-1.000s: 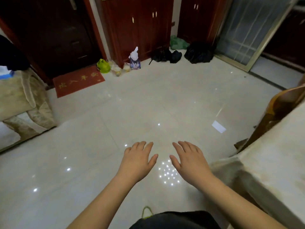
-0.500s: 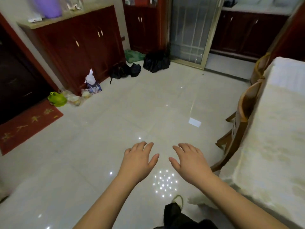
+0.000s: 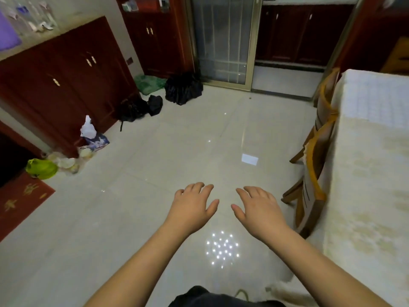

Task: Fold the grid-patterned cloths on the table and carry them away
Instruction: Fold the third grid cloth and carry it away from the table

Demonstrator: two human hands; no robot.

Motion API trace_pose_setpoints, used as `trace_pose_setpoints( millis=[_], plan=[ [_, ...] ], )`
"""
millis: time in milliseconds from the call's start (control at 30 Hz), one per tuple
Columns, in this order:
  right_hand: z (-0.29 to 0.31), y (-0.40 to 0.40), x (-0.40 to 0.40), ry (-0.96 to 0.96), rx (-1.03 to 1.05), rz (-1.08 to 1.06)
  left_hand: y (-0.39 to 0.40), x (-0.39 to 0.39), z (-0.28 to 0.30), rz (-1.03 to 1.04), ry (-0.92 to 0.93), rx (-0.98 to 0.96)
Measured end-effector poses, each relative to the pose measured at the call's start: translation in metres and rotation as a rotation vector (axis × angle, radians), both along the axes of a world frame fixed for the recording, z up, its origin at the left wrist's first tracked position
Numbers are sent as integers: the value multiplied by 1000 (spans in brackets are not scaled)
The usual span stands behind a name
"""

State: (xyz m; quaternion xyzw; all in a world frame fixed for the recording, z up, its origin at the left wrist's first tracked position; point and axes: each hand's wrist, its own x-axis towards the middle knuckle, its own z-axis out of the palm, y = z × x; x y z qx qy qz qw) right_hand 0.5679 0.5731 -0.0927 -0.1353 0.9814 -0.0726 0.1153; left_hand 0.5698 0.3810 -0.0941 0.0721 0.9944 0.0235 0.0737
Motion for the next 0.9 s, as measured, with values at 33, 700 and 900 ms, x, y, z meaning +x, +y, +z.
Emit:
trace_pose_setpoints(
  millis=[33, 700, 900],
  plan=[
    [0, 2, -10, 2, 3, -14, 2, -15, -2, -19, -8, 0],
    [-2, -34, -257, 17, 87, -316, -20, -311, -14, -339, 47, 102],
    [-7, -23, -309, 16, 71, -386, -2, -374, -22, -406, -1, 111]
  ],
)
